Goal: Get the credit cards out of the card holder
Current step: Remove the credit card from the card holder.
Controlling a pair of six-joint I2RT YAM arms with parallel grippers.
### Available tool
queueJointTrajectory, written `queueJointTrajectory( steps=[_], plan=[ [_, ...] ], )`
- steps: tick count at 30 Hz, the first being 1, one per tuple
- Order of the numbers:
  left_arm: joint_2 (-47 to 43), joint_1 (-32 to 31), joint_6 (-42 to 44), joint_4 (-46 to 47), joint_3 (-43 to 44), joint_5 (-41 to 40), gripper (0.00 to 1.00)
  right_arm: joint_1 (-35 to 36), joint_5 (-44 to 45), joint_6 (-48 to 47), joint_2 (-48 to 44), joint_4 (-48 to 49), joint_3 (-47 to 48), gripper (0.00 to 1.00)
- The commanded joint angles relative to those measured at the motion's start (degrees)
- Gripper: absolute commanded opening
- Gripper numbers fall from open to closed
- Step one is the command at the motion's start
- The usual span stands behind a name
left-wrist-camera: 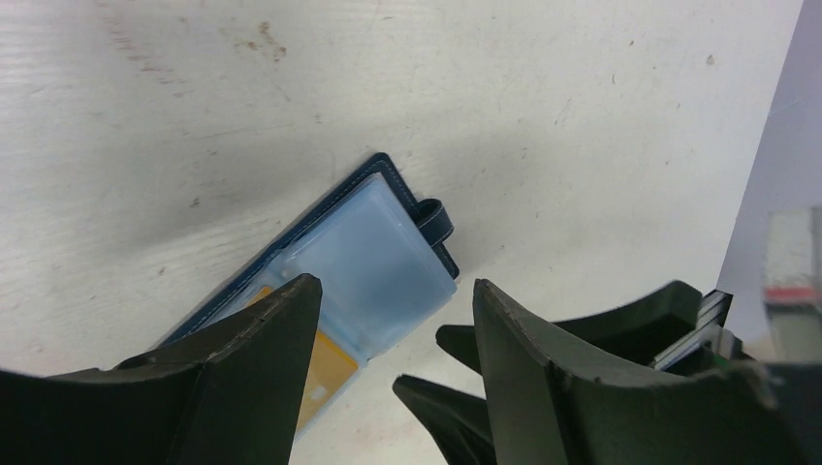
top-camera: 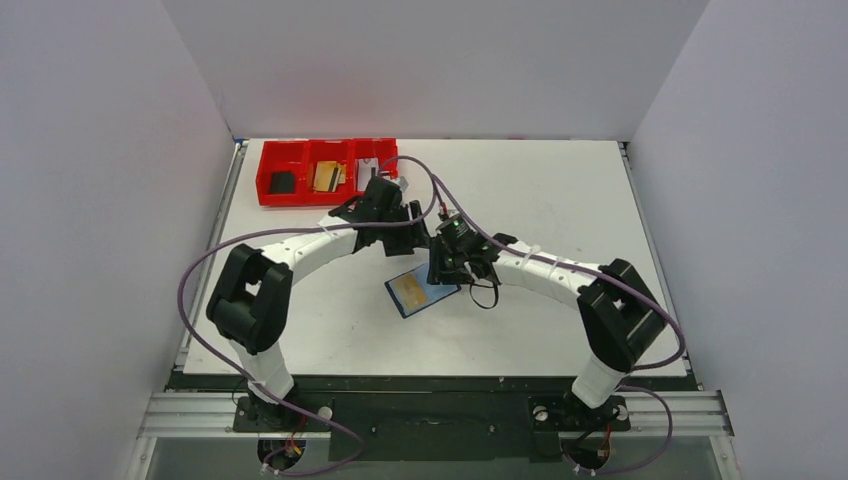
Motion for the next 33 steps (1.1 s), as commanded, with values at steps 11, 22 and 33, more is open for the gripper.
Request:
queueJointTrajectory(
  steps=[11, 22, 33],
  plan=[
    [-14.7, 7.3, 0.4, -1.8, -13.9, -3.7, 0.57, 1.8, -2.3, -1.7, 11.6, 2.5, 7.9, 0.36],
    [-18.4, 8.6, 1.7, -2.4, -19.1, -2.8, 0.57, 3.1, -2.3, 4.7, 12.2, 8.3, 3.5, 0.38],
    [-18.7, 8.6, 2.8, -2.2, -20.9, -1.5, 0.57, 4.7, -3.3, 11.9, 10.1, 12.7, -0.6, 0.38]
  ],
)
